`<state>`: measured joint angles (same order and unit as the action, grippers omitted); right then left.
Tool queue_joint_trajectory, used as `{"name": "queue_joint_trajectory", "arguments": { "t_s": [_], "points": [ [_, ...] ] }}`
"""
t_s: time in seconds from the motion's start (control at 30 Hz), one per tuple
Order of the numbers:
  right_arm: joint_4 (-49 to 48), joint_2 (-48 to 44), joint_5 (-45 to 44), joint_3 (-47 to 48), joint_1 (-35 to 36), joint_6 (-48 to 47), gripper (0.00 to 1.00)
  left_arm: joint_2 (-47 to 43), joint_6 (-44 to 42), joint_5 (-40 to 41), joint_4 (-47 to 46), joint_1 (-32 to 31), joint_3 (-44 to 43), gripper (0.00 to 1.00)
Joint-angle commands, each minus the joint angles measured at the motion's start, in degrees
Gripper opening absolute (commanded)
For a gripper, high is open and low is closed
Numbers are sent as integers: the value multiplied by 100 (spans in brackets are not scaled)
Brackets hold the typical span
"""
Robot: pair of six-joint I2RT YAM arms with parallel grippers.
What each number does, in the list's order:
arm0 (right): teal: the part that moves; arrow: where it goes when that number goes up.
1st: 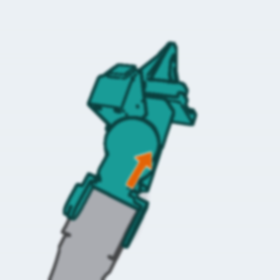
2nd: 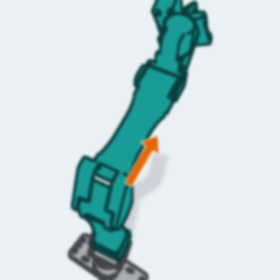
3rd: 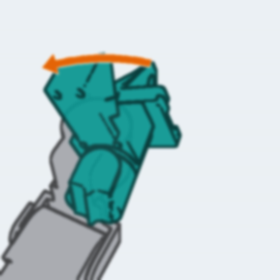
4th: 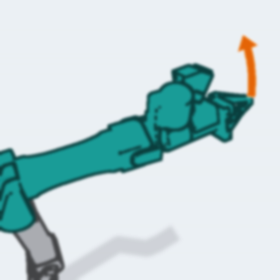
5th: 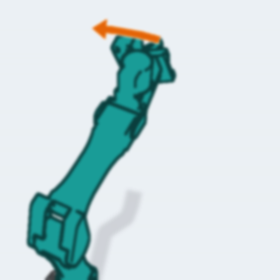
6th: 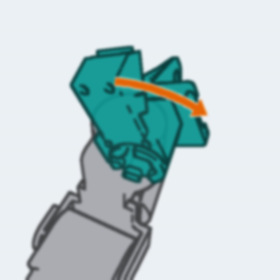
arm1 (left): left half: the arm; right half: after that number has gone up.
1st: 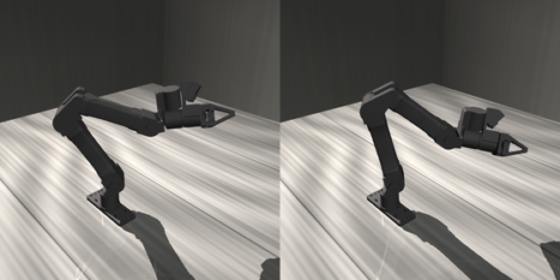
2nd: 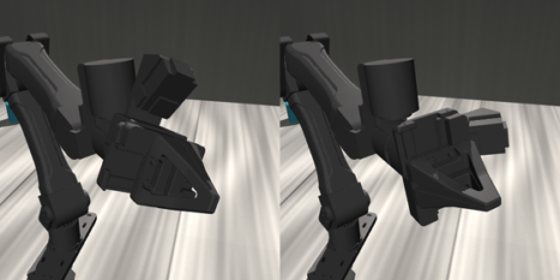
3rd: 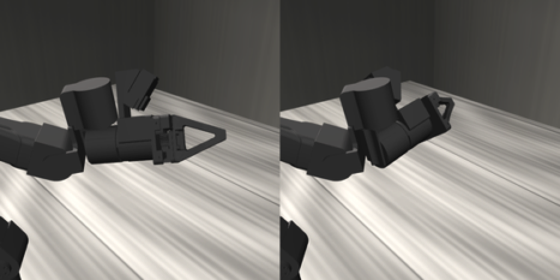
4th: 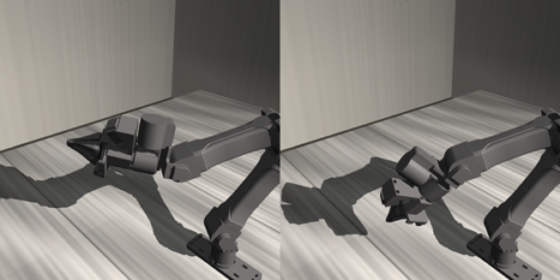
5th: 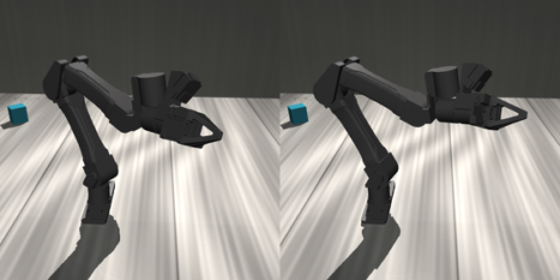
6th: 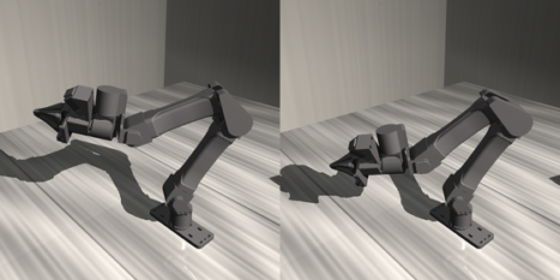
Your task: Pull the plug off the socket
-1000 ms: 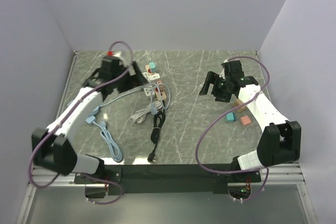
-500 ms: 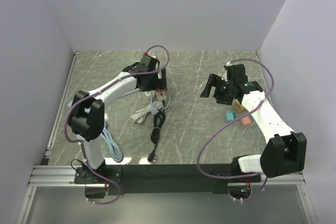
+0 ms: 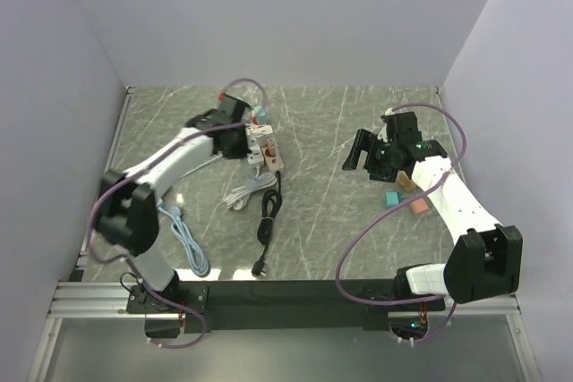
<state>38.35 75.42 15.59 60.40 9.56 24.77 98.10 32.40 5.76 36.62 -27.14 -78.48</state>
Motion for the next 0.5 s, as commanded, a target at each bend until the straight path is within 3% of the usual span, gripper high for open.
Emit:
{"name": "queue_joint_trajectory", "arguments": {
  "t_s": [0.0, 0.23, 0.33, 0.47],
  "points": [
    [15, -150, -21, 130, 11, -61, 96, -1196, 143, 66, 222, 883, 121, 1],
    [-47, 7, 225, 209, 54, -78, 95, -1804, 249, -137, 91, 3201, 1079, 0],
    [-38, 157, 260, 489, 221, -131, 94, -1584, 337, -433, -206, 3888, 1413, 0],
    [15, 508, 172, 946, 581, -210, 95, -1295, 407, -523, -691, 4225, 1652, 1]
  ]
}}
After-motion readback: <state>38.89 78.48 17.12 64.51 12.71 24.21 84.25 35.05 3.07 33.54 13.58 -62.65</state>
